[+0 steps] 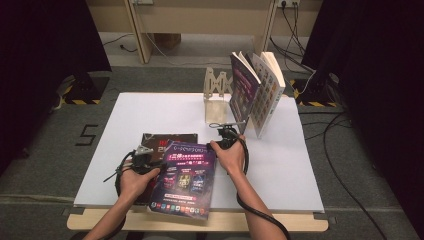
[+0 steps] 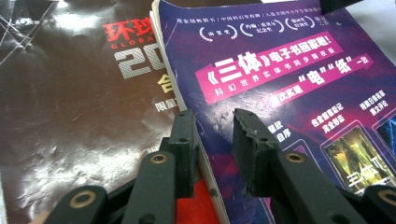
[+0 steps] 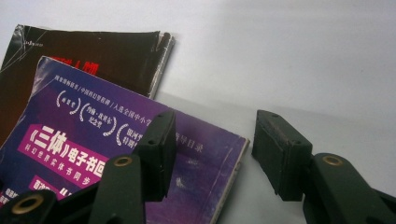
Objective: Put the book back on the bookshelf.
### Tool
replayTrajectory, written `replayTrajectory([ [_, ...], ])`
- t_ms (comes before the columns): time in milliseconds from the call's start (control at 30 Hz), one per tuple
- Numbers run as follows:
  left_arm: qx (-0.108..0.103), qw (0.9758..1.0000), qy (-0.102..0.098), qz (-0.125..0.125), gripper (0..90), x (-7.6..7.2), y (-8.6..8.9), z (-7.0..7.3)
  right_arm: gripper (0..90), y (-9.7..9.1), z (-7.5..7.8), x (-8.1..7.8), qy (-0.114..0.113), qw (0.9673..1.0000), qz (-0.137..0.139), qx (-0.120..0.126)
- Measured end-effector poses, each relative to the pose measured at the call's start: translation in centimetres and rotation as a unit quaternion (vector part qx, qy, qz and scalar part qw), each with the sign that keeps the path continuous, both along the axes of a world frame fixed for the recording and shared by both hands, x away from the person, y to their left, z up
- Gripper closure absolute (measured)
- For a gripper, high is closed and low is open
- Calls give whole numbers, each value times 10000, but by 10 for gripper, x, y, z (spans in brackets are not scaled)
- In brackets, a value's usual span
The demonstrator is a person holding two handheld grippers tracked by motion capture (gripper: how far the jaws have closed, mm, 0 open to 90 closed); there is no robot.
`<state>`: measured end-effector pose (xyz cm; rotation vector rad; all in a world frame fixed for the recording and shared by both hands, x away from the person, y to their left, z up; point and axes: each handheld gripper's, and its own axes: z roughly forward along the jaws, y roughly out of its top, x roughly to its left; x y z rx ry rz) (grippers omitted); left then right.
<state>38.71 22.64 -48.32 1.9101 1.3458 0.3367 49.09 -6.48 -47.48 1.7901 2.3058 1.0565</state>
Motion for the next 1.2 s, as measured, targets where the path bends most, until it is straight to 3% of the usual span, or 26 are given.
replayTrajectory([
  [633, -20, 10000, -10, 24, 691, -1, 0, -1, 505, -3, -2, 0, 119, 9995, 8, 284],
  [933, -3, 10000, -31, 30, 695, -2, -1, -1, 524, -11, -1, -2, 347, 9982, -64, 491],
  [1200, 16, 10000, -60, 49, 695, -2, -2, -1, 524, -13, -4, -2, 357, 9976, -68, 582],
])
